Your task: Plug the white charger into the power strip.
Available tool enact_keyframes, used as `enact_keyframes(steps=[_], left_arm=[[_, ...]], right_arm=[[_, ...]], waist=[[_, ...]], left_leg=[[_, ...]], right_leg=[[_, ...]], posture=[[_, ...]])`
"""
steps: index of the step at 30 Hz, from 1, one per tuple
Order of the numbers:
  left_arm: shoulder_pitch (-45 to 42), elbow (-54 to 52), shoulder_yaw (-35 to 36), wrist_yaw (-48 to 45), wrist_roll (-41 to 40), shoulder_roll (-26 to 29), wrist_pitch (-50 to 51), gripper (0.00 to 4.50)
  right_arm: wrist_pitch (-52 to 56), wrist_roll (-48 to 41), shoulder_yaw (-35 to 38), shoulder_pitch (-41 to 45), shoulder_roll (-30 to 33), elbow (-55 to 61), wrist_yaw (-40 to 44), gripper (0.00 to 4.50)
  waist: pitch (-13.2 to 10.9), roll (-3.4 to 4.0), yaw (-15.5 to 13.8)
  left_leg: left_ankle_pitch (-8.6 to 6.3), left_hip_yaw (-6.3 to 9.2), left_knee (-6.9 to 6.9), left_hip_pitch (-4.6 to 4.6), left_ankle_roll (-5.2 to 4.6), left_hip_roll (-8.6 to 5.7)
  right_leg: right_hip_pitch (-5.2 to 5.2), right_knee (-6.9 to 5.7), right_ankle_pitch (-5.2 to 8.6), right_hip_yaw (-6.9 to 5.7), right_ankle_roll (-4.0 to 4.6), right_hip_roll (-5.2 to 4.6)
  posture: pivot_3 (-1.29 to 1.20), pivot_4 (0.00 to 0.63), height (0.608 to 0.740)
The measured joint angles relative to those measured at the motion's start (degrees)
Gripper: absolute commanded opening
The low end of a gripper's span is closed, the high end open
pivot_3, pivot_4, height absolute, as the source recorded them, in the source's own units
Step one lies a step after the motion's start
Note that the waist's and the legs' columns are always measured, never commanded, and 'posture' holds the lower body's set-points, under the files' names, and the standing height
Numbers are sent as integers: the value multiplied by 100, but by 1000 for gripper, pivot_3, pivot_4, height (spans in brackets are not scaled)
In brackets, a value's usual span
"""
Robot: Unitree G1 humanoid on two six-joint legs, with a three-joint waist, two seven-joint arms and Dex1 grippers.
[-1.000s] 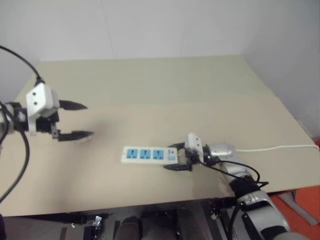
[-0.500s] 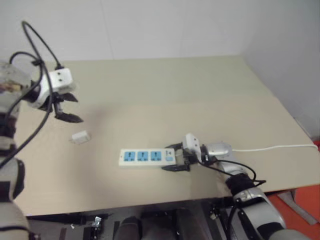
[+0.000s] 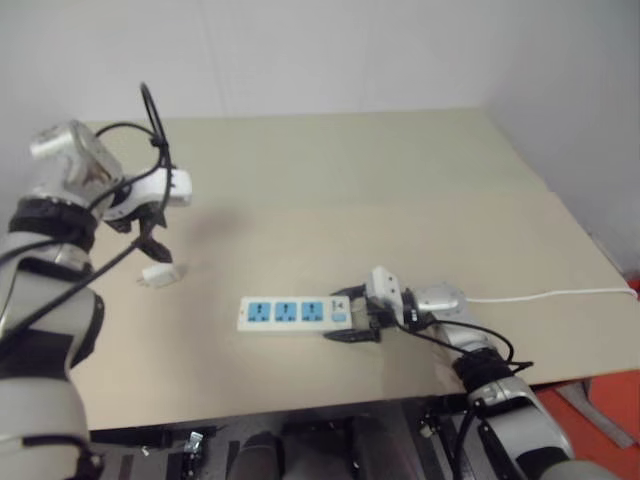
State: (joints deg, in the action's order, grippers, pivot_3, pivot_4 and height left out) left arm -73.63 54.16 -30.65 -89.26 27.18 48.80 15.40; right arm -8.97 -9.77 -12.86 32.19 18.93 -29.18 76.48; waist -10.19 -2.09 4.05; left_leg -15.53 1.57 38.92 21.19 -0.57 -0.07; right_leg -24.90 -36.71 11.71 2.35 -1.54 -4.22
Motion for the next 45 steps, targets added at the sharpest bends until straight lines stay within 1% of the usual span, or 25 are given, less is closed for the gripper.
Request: enact_keyframes(steps=[4,10,14,23,28,32,38,40,45], left_arm=[[103,56,-101,100,226,-239,585,4500],[337,-23,-101,130,257,-310,891,4500],[472,-103,-104,270,374,-339,997,4500],[777,-330,-130,278,452,-381,1112,4500],[793,-190,-141,483,486,-504,1122,4500],[771,-91,-140,585,493,-584,1130,3609],[771,-78,-140,597,491,-611,1134,1618],[771,-79,-140,599,492,-610,1154,1043],[771,-86,-139,602,486,-610,1231,1013]], right_arm=[[67,-4,3,-37,16,81,-51,3459],[126,-4,2,-109,20,210,-133,3459],[176,-4,-1,-146,20,280,-170,3459],[239,-3,0,-212,21,394,-243,3459],[289,-4,1,-255,22,463,-315,3459],[308,-4,2,-292,21,510,-372,3459],[343,-5,2,-362,22,603,-427,3459],[343,-5,2,-368,22,612,-428,3459],[343,-5,2,-369,19,613,-440,3459]], waist=[[-1,-1,-12],[-1,-2,-6],[-1,-2,-4],[-1,-2,-5],[0,-3,-8],[1,-3,-10],[1,-4,-16],[1,-4,-13],[1,-4,-11]], left_leg=[[0,1,5,7,0,-2],[0,1,4,10,0,-1],[0,1,4,9,0,-2],[0,1,4,9,0,-2],[0,1,5,9,0,-2],[0,0,5,6,0,-3],[0,0,5,1,0,-4],[0,0,5,2,0,-4],[0,0,5,2,0,-4]], right_leg=[[-7,-8,0,0,-1,-2],[-12,-8,0,1,0,-1],[-12,-12,0,1,0,-2],[-12,-12,0,1,0,-2],[-12,-13,0,1,0,-2],[-12,-17,0,1,0,-3],[-11,-19,0,2,0,-3],[-11,-20,0,2,0,-3],[-11,-26,0,2,0,-4]], posture=[[0,150,740],[0,150,740],[0,150,740],[0,150,740],[0,150,740],[0,150,740],[0,150,740],[0,150,740],[0,150,740]])
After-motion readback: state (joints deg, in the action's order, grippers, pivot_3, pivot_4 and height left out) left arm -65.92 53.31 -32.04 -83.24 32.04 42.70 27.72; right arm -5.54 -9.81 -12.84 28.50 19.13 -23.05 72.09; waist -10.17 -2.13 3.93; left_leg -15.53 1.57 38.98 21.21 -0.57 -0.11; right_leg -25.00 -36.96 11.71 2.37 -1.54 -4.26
